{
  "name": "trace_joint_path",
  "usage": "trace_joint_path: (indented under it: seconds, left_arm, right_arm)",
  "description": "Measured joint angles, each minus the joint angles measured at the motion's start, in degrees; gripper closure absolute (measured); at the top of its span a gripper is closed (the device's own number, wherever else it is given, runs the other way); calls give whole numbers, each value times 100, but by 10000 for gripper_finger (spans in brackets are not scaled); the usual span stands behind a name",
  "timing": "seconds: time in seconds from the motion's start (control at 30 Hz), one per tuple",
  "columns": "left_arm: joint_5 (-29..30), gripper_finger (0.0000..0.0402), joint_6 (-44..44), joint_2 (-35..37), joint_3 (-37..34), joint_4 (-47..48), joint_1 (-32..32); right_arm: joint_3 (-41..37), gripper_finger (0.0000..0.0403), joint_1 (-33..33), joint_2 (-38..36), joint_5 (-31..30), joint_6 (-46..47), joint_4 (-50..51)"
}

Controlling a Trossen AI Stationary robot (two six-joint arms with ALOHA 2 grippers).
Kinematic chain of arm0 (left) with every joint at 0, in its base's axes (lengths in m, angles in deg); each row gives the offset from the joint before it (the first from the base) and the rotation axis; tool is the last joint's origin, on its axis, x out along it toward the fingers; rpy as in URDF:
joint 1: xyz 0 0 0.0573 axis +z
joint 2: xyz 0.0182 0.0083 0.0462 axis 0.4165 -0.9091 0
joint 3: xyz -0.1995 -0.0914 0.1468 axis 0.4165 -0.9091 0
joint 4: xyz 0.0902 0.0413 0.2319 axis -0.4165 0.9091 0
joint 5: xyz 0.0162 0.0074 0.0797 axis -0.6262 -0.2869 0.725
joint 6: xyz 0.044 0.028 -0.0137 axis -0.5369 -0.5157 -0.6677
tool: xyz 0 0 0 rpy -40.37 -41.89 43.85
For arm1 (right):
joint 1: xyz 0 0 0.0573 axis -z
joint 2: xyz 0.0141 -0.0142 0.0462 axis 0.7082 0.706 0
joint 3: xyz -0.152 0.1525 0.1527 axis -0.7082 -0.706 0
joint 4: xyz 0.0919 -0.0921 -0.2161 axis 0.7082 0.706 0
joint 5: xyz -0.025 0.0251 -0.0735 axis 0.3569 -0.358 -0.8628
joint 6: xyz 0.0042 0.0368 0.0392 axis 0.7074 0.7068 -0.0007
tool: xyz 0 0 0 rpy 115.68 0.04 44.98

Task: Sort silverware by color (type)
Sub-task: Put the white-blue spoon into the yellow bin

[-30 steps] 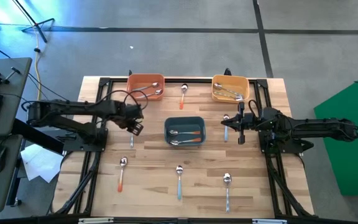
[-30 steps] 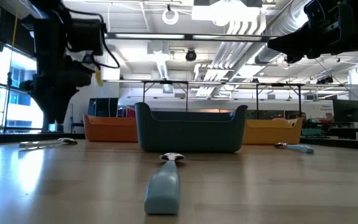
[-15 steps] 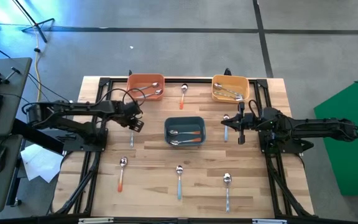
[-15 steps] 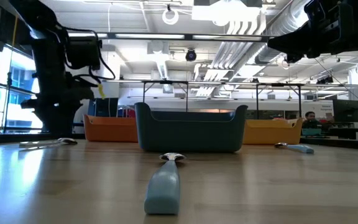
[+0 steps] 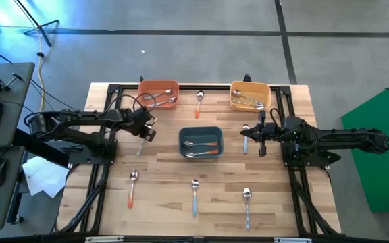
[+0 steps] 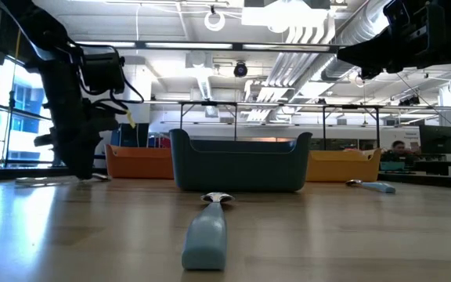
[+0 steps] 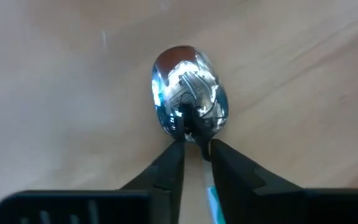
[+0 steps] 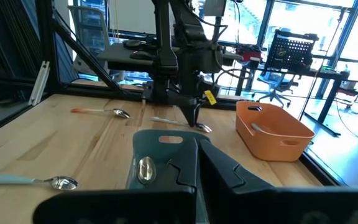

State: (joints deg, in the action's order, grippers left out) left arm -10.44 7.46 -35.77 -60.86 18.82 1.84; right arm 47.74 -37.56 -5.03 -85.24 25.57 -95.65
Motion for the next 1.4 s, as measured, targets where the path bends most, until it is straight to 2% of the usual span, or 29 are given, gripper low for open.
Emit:
trace_joint_path:
  seconds: [0.13,0.2,0.43,0.67,0.83,1.0,1.17,1.27,1.4]
  left_arm:
    - [53,384,-222,2,0,-131,25]
    - [131,395,-255,2,0,-194,-28]
    - [256,398,-262,187,0,-549,-365]
    - [286,401,-34,883,0,-1032,-749]
    - [683,401,60,1266,4,-1850,-1206]
    - [1126,401,-121,1334,4,-3282,-1558]
    - [1379,401,-512,931,15,-5067,-1711]
    - [1431,401,-659,546,15,-5747,-1726]
    - [1415,401,-897,-40,127,-6554,-1726]
  right_arm:
    - [0,403,0,0,-1,39,-4]
    - [0,403,0,0,-2,39,-4]
    - [1,403,0,0,-1,59,-4]
    - [6,403,0,-2,-35,149,-58]
    - [9,402,-2,9,-218,352,-205]
    - [11,385,-2,203,-317,413,-537]
    - [11,338,-2,630,-317,495,-1117]
    - [11,309,-2,868,-373,490,-1259]
    - [21,279,-2,1091,-768,494,-1296]
